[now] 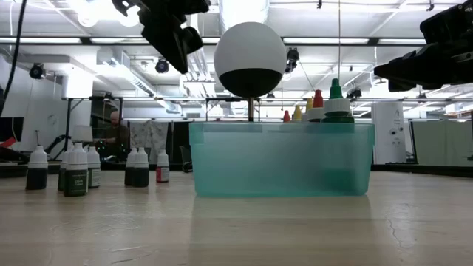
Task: Pick & Place food coloring
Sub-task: Put the small red food coloring bottle into the green bin
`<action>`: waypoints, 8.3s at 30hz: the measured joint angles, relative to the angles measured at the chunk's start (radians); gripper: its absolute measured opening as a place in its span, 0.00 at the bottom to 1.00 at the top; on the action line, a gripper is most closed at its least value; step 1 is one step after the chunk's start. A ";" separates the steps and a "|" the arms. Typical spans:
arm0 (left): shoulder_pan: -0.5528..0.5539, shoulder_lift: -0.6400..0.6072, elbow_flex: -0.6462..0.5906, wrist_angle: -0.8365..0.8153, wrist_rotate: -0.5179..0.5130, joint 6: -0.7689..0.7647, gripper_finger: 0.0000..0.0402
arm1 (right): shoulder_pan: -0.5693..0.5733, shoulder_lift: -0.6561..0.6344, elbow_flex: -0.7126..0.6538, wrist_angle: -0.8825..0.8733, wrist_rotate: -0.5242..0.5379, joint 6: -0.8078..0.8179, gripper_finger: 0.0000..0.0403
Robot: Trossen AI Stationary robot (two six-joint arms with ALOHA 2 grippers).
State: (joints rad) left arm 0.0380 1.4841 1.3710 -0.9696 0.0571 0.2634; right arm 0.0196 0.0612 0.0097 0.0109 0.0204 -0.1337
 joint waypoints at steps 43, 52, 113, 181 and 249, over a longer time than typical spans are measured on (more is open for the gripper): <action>-0.022 -0.136 -0.215 0.089 0.040 0.200 0.00 | -0.001 0.000 0.000 0.001 0.001 0.000 0.02; -0.019 -0.047 -0.212 0.096 0.040 0.238 0.00 | -0.001 0.002 0.000 0.001 0.001 0.001 0.02; 0.043 0.191 -0.195 0.142 0.027 0.156 0.44 | 0.000 0.007 0.000 0.001 0.001 0.002 0.02; 0.044 0.301 -0.233 0.214 0.072 0.089 0.31 | 0.000 0.007 0.000 0.001 0.001 0.001 0.02; 0.041 0.444 0.317 -0.090 0.032 0.026 0.14 | 0.000 0.007 0.000 0.002 0.001 0.001 0.02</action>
State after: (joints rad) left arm 0.0788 1.9285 1.6884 -1.0591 0.0887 0.2897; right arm 0.0193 0.0680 0.0097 0.0124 0.0212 -0.1324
